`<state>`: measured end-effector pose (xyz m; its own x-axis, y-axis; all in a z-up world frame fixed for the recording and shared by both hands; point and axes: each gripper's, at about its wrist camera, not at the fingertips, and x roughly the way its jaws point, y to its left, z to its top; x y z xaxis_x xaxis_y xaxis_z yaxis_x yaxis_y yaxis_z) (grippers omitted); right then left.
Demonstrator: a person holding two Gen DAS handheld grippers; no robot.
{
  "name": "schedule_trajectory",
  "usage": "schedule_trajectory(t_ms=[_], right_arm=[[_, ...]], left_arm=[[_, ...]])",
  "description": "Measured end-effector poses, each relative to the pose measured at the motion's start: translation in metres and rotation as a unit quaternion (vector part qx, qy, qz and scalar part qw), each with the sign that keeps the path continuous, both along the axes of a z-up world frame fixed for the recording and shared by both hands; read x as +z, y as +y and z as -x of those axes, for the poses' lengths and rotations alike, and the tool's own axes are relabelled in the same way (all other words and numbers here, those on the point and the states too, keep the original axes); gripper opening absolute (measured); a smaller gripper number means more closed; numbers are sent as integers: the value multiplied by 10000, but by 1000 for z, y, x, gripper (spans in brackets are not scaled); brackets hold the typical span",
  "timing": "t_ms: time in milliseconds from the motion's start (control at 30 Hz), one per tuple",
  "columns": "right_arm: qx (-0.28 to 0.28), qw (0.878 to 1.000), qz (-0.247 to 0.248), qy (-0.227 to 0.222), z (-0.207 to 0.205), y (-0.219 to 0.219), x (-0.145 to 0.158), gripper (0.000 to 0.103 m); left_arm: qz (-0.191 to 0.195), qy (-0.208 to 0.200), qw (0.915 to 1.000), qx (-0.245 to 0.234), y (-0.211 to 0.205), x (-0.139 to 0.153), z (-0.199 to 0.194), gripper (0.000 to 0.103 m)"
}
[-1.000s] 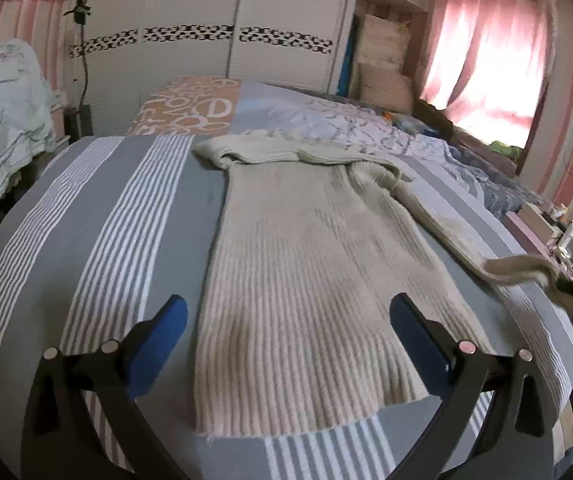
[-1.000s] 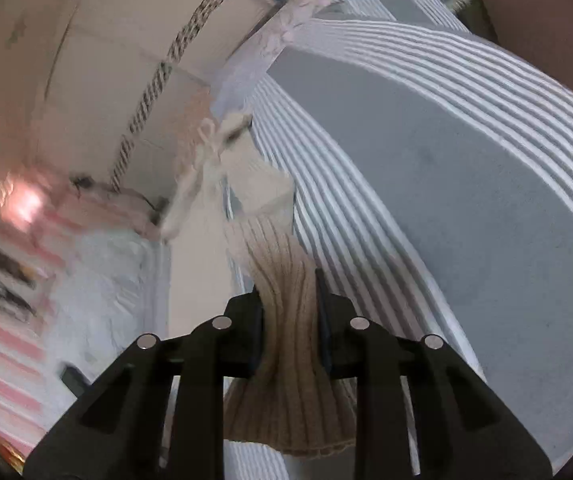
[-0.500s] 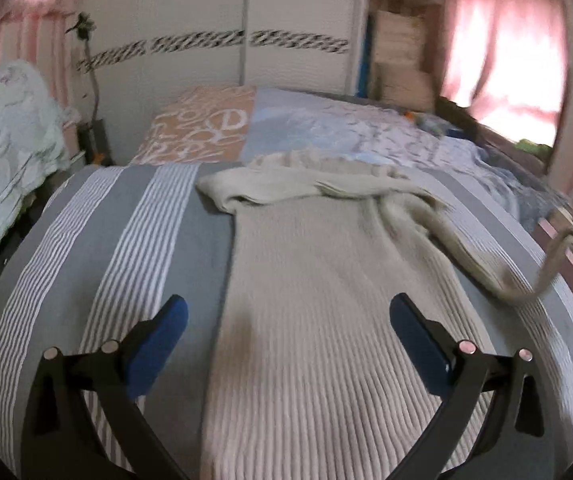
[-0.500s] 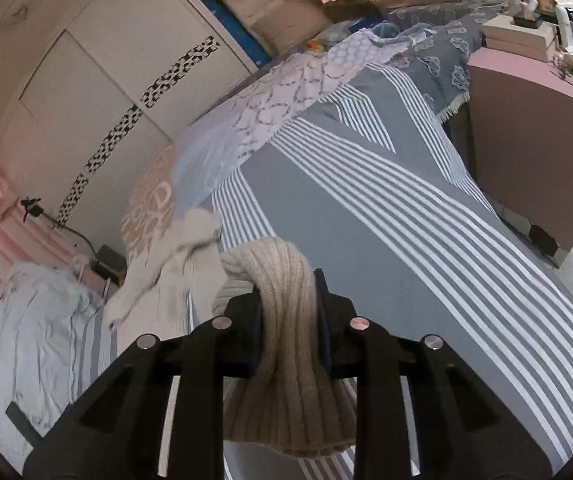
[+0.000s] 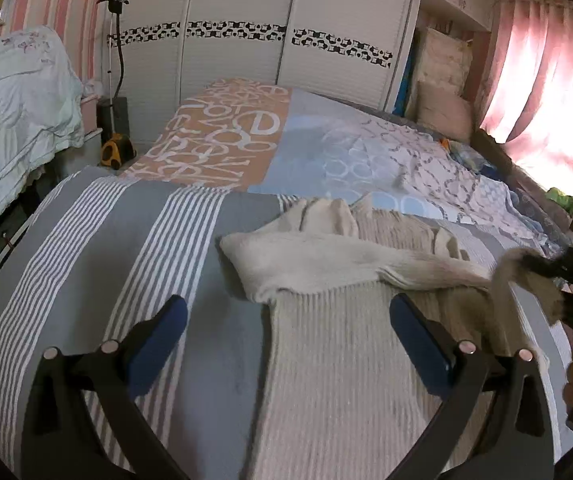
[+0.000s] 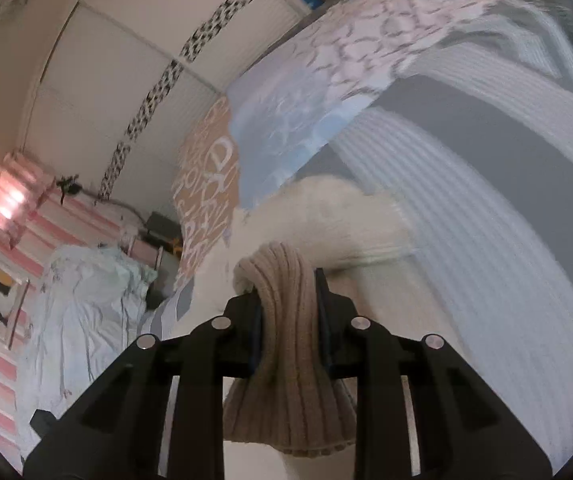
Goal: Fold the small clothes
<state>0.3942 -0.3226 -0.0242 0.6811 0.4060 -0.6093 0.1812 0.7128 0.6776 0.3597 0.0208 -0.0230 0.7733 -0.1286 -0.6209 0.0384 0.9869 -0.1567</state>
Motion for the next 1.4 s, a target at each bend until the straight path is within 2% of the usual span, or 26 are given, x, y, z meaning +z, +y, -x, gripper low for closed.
schedule_trajectory(t_ms=[67,100,167,267,367,467,567,633,700,733,767,833,900,1000,1100,1133,1167,1200,1267,1300,1400], right_arm=[[653,9978,-102,101,-22,33,-6,57],[829,9965,-121,47,-23,45,-4,64],[870,9959,84,-226,-14,51,4,67],[509,9977,198,-413,3,26,6,75],[216,9976,533,-375,16,-2,-2,77],[7,9957,847,-370,31,-29,-8,77],[-13,9946,967,-375,52,-49,-17,78],[10,9941,1029,-352,64,-58,-21,80],[-8,9943,1007,-351,68,-65,-27,81],[5,9947,975,-331,70,-66,-29,81],[1,9951,944,-308,74,-64,-30,81],[44,9957,885,-256,77,-66,-36,81],[55,9959,869,-246,79,-66,-41,81],[101,9963,826,-193,76,-64,-43,81],[170,9960,864,-160,75,-60,-47,81],[215,9961,844,-126,74,-57,-47,81],[264,9960,850,-72,73,-54,-49,81],[309,9958,863,-40,74,-53,-51,81],[374,9953,897,16,78,-51,-52,82],[387,9949,929,61,80,-51,-52,85],[480,9938,991,159,86,-48,-54,85]], left_arm=[[-33,-7,10000,5,8,-2,-8,102],[-63,4,10000,37,11,-3,-11,102],[-13,94,9999,42,20,-7,-19,102],[-112,178,9998,-13,23,-11,-26,102],[-63,351,9983,-470,10,-17,-35,102],[-511,322,9963,-619,-3,-23,-34,101],[-911,30,9890,-1169,-14,-33,-20,102],[-1722,-203,9767,-1268,-30,-46,-17,102],[-2672,-330,9572,-1062,-45,-61,-22,102],[-2728,-314,9556,-1070,-46,-65,-25,102],[-2581,-197,9594,-1124,-46,-67,-30,102],[-1695,267,9771,-1258,-38,-70,-44,102],[-1280,323,9837,-1218,-36,-69,-51,102],[-1391,380,9811,-1287,-46,-75,-58,102],[-1044,504,9825,-1461,-53,-79,-63,101],[-1050,497,9823,-1469,-56,-80,-64,97],[-1019,518,9822,-1491,-58,-82,-65,86],[-815,645,9820,-1579,-59,-84,-68,50],[-476,697,9846,-1528,-56,-81,-70,37],[-483,603,9858,-1489,-55,-77,-68,21],[-495,327,9878,-1440,-53,-65,-64,15]])
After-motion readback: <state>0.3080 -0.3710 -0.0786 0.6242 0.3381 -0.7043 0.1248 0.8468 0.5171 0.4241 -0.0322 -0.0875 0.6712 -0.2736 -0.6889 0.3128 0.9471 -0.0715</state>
